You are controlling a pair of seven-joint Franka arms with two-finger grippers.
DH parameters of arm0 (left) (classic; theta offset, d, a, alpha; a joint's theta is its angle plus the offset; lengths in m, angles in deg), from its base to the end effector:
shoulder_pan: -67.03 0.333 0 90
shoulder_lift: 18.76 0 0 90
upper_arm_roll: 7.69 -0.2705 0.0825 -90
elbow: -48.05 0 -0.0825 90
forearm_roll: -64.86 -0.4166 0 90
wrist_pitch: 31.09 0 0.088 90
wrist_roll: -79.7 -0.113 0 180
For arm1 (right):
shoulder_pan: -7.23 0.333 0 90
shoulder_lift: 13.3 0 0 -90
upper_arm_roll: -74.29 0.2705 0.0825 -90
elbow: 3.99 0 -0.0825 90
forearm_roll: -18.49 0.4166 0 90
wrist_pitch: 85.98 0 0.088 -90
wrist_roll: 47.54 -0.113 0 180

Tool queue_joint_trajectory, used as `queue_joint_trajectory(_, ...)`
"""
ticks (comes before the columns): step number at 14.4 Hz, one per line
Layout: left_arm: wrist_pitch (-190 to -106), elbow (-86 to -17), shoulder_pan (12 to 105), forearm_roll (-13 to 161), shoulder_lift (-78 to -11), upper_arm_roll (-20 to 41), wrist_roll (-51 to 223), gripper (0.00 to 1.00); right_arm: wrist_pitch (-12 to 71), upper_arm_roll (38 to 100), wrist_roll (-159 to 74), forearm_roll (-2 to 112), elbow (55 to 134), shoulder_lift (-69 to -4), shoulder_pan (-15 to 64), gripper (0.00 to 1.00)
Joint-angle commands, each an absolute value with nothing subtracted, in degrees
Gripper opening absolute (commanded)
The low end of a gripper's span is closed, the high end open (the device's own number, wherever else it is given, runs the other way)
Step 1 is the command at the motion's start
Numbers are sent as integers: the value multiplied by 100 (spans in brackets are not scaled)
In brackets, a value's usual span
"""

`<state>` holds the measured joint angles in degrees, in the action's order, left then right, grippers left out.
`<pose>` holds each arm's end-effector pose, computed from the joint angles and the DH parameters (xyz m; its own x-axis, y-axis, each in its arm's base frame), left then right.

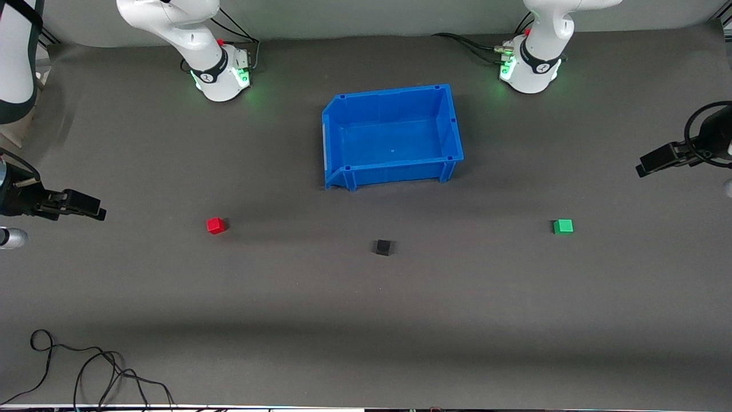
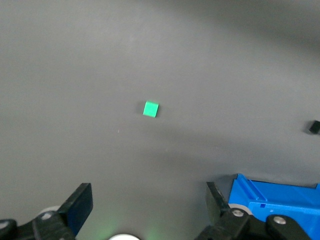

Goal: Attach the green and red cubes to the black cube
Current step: 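Move the right gripper toward red while the left gripper approaches green, then grasp the green cube with the left gripper while the right gripper grasps red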

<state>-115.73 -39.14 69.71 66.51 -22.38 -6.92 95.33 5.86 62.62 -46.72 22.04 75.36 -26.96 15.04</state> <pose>0.5923 0.0165 0.5526 0.9479 0.2984 -0.1114 0.3002 -0.9539 -0.0004 0.6489 -0.0241 0.5249 0.9986 -0.0502 -0.0154 -0.0504 -0.9986 -0.0143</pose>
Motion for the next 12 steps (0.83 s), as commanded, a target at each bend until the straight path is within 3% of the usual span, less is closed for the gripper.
queue_joint_trajectory(1,-11371,-4010,7125,6776,-2245,-681,10576,100,735,6243,-4561,2175,7643,-2709,1558,100)
queue_joint_trajectory(7,-11853,-4440,7661,7769,-2289,-690,12730,100,1403,6287,-3027,2394,8486,-2859,1620,100)
queue_joint_trajectory(12,-12714,-5441,8161,8480,-2227,-690,13621,100,1596,6225,-1846,2552,8960,-2894,1365,100)
